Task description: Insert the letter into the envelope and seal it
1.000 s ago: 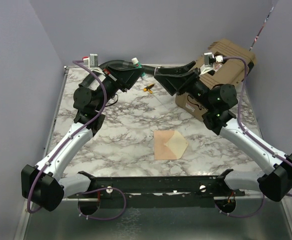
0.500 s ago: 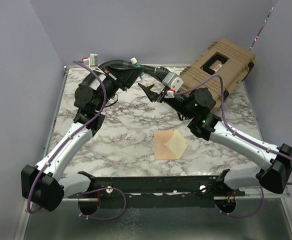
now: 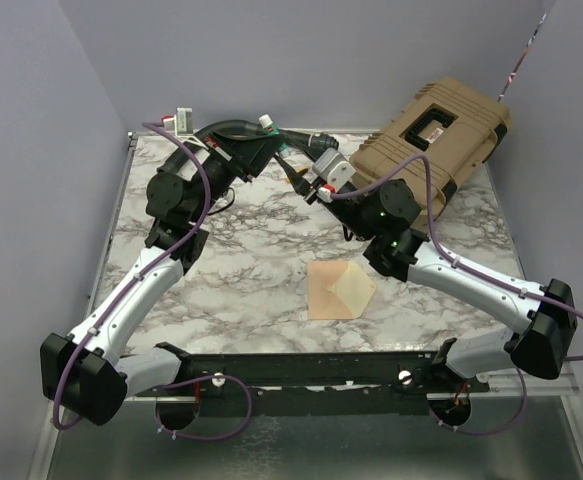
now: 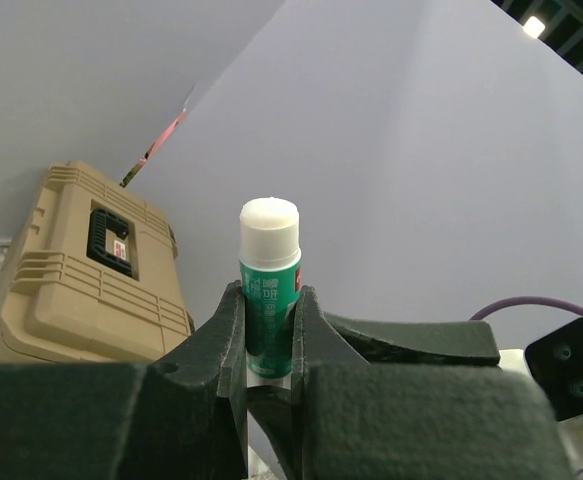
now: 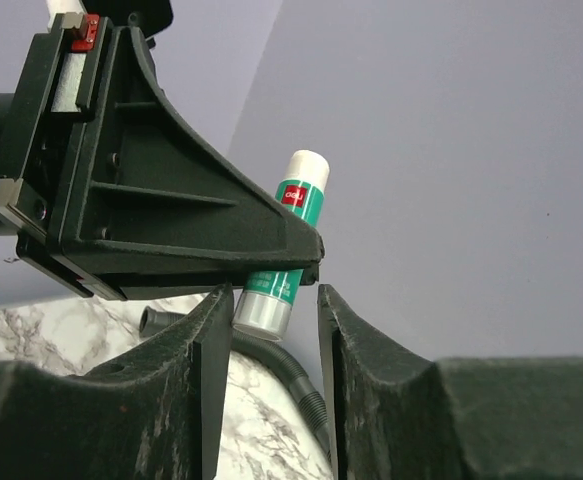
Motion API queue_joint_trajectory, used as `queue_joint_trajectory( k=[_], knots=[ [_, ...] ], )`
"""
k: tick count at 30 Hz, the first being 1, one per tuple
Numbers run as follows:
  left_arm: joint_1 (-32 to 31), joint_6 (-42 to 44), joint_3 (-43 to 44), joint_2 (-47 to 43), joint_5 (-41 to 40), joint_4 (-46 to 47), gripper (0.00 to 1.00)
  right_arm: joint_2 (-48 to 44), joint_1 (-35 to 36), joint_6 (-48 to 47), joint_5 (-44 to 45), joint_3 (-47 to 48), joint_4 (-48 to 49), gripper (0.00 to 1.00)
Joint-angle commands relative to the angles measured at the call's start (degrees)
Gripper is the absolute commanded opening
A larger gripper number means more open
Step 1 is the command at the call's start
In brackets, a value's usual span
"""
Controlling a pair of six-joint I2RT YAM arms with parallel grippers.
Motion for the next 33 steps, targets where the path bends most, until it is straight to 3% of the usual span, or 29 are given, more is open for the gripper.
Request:
queue_joint_trajectory(
  k=[1,5,9,18,27,33],
  knots=[
    [0.0,0.7,0.7,-1.3,-0.1,0.0,0.0,0.4,0.6,0.4,2.4,2.3,2.0,0.33],
    [0.0,0.6,0.8,-1.4,-0.2,0.0,0.0,0.8,0.6,1.9,3.6,3.1,-0.3,0.14],
    [0.0,1.1,0.9,-1.8,-0.1,0.3,0.0,-0.4,0.4,9.6,4.3,3.6,-3.0,0.01],
    [0.1,0.9,0.2,-2.9,0.5,5.6,0.0,-4.5,-8.5,47.5,-14.2,2.5,-6.9,0.01],
    [0.0,-0.1,-0.1,-3.1,3.6,11.4,0.0,-3.5,-13.2,83.4,-22.8,-5.8,15.3,0.01],
    [0.1,0.4,0.3,-4.1,5.1,12.1,0.0,0.1,-13.4,108.0,-17.4,-9.1,27.6,0.01]
  ],
)
